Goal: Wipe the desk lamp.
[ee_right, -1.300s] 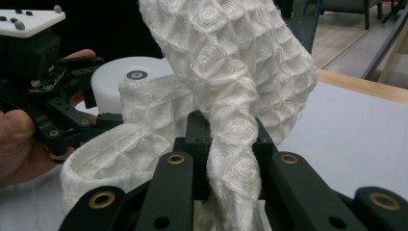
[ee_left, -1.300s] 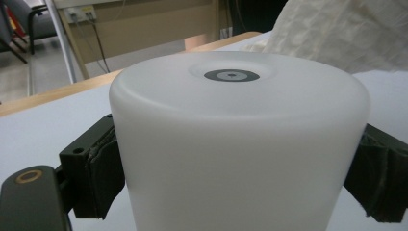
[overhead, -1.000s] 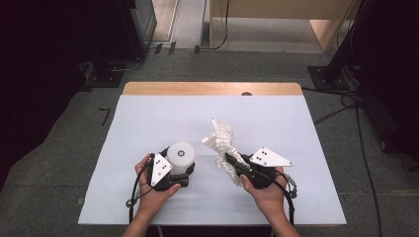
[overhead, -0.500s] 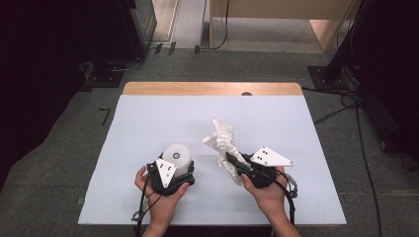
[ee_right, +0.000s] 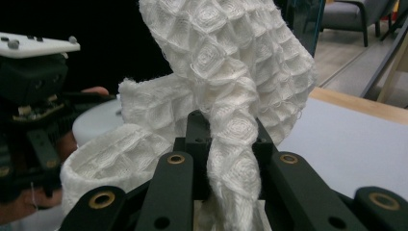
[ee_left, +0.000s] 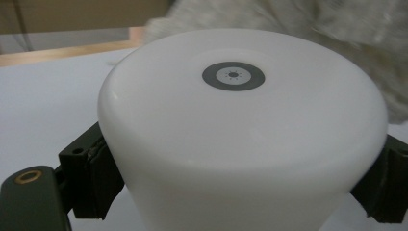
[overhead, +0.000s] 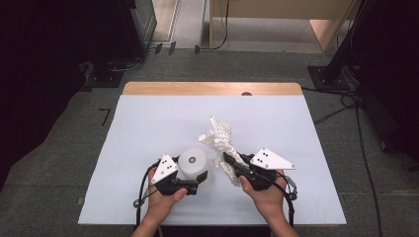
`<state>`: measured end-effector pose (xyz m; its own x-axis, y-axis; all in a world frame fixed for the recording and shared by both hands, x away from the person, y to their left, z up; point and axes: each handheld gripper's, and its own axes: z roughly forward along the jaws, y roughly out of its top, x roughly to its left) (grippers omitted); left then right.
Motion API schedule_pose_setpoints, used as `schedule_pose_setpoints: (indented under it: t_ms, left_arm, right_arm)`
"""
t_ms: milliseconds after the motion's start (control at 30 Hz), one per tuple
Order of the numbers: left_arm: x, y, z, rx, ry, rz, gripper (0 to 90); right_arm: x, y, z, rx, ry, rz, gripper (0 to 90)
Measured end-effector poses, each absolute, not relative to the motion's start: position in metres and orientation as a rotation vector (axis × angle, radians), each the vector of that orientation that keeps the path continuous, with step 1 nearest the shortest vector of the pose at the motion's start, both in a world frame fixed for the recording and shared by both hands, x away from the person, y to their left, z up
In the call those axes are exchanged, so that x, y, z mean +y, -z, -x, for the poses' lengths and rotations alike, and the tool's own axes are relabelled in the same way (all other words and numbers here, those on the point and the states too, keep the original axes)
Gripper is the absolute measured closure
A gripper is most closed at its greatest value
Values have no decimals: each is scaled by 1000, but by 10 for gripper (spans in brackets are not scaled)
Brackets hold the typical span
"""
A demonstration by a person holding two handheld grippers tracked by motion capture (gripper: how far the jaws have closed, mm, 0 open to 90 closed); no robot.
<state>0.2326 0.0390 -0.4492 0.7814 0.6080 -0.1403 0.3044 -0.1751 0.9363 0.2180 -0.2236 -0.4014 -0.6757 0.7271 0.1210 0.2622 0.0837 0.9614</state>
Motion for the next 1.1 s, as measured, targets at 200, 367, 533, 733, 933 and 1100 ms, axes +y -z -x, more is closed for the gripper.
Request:
schedule_pose_setpoints:
  t_ms: [200,367,533,733,933,1100]
  left_arm:
    - [29,444,-229,670,-248,-1773,84]
    - [41,436,-234,699,-231,-1724,84]
    - [60,426,-241,729,-217,-1649,85]
    - [81,417,-246,763,-234,-1588,85]
    - [77,421,-246,759,-235,-1620,86]
    - [55,430,-241,728,-212,-1694,86]
  right_arm:
    - [-214,398,-212,1988,-1642,-925,776]
    - [-205,407,-211,2028,-1616,-933,778]
    - [-195,422,-216,2113,-1566,-943,777]
    - [-181,439,-218,2225,-1513,-939,777]
    - [-181,435,-217,2212,-1529,-932,777]
    - [-192,423,-216,2146,-1550,-935,777]
